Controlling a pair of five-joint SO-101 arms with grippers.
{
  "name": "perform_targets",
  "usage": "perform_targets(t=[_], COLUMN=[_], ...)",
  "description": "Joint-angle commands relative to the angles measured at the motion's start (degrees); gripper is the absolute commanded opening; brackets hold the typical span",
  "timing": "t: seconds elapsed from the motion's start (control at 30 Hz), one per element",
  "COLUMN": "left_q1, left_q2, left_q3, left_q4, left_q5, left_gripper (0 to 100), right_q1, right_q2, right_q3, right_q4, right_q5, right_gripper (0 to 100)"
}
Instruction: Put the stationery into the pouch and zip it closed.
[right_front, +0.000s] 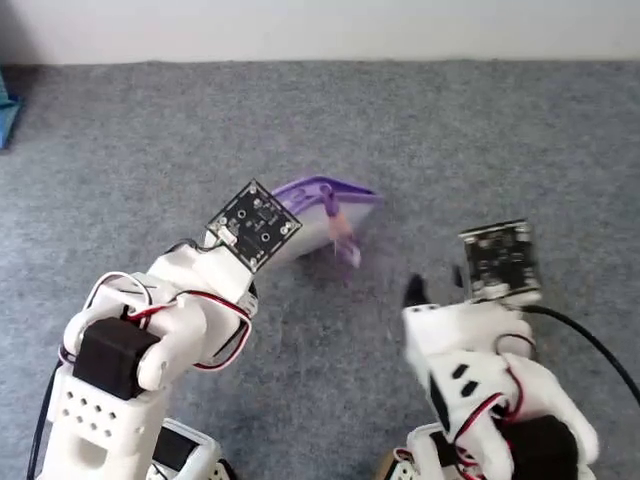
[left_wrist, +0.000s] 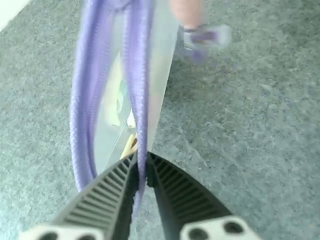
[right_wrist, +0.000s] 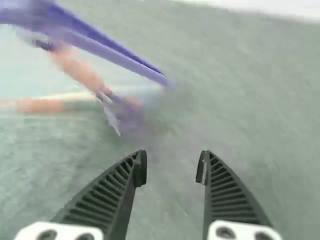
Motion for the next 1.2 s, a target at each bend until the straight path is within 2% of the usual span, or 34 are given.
perform_targets(t=[0.0,0.17,0.33,0.5,0.73,1.17], left_q1=[-0.44,-0.44,-0.44,-0.44,-0.44,-0.44], left_q2=[0.97,0.97,0.97,0.97,0.97,0.97], left_q3=[0.04,0.04,0.04,0.04,0.04,0.04], left_q4=[-1.05,-1.05,-1.05,-1.05,-1.05,-1.05], left_q5=[-0.35,-0.35,-0.35,-0.35,-0.35,-0.35], left_gripper=[1,1,1,1,1,1], right_q1=[-6.37,-9.27,-11.56,-14.02,-14.9,-14.73], right_q2=[0.75,4.7,11.91,18.15,21.49,31.25], right_q3=[2.37,4.92,-0.35,-5.63,-6.51,-6.42], right_q4=[-7.96,-14.37,-16.75,-16.22,-18.24,-26.59], right_q5=[0.62,0.88,0.88,0.7,0.44,0.35], right_gripper=[16.9,16.9,17.3,26.5,22.3,20.6])
